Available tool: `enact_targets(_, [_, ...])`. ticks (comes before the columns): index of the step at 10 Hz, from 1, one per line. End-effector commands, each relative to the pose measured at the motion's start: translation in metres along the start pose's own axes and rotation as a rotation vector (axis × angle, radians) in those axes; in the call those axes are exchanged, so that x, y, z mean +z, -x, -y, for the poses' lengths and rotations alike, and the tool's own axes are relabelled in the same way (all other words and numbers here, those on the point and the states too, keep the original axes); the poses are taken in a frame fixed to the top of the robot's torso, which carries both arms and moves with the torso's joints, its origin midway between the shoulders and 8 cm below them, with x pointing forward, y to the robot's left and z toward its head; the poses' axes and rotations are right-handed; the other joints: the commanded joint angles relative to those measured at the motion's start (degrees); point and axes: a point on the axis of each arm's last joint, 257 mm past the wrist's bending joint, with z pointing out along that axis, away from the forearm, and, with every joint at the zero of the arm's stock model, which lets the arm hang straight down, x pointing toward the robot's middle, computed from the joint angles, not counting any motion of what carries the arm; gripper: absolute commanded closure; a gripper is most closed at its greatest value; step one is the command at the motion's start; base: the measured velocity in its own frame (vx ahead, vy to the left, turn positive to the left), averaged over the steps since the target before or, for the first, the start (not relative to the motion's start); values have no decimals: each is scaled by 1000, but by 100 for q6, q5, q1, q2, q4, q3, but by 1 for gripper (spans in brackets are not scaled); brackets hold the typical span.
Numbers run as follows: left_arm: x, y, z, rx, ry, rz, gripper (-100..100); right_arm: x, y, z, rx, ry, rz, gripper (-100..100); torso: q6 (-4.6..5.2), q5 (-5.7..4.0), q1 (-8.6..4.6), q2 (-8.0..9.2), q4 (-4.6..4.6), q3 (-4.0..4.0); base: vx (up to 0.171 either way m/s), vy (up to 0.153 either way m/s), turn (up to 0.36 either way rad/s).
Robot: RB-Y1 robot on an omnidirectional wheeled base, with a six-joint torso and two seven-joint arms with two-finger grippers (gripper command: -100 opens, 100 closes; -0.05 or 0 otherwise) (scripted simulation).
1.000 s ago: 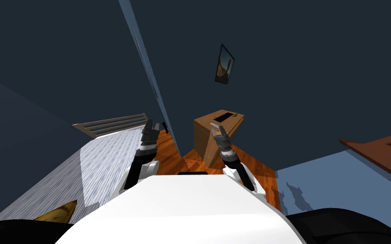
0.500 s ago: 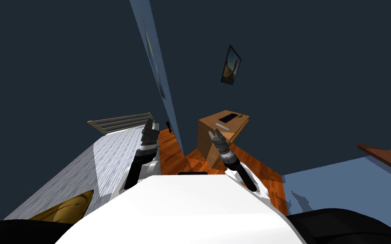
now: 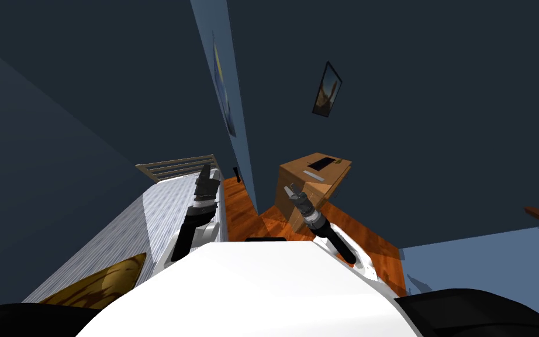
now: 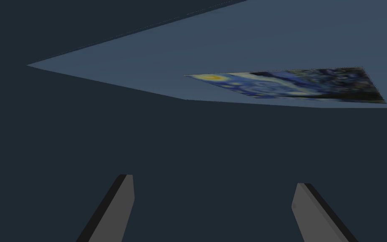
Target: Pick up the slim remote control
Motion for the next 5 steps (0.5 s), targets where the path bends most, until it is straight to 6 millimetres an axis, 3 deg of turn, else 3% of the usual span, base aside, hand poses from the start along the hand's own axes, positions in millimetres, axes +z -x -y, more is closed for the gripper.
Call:
enact_targets(1, [0,0,0,0,0,0,0,-6,-6,7,-3,-24,-44,-100,0,0,0,0,0,0,-17,93,75])
enact_targets(3, [0,0,0,0,0,0,0,-15,-15,19,5,-56,-92,-100,3,-1,-8,-5,-1,-3,14,52,40])
enact_targets(5, [0,0,0,0,0,0,0,-19,-18,22,-9,-75,-127,-100,3,-6,-34,-12,-3,-7,8,-4,27])
